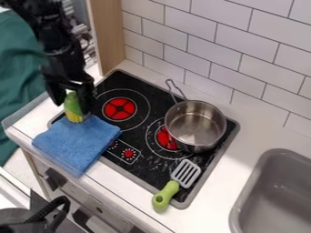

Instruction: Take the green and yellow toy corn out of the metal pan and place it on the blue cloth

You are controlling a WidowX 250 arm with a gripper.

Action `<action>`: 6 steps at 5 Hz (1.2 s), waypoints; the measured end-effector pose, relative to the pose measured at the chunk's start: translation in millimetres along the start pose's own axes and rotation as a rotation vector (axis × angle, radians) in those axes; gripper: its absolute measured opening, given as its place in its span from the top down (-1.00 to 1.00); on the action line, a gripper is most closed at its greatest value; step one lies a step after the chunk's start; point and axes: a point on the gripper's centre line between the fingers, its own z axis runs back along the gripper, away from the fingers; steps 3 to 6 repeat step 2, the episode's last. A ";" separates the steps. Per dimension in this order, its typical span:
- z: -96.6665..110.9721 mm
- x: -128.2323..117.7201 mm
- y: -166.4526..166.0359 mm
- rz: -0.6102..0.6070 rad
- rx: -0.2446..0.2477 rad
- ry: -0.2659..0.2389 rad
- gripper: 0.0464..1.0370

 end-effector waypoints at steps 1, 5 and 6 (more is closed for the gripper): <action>11.3 4.6 -7.0 -0.027 0.012 -0.032 -0.94; 26.5 9.3 -14.7 -0.056 0.030 -0.066 -0.94; 26.5 9.3 -14.7 -0.056 0.030 -0.066 -0.94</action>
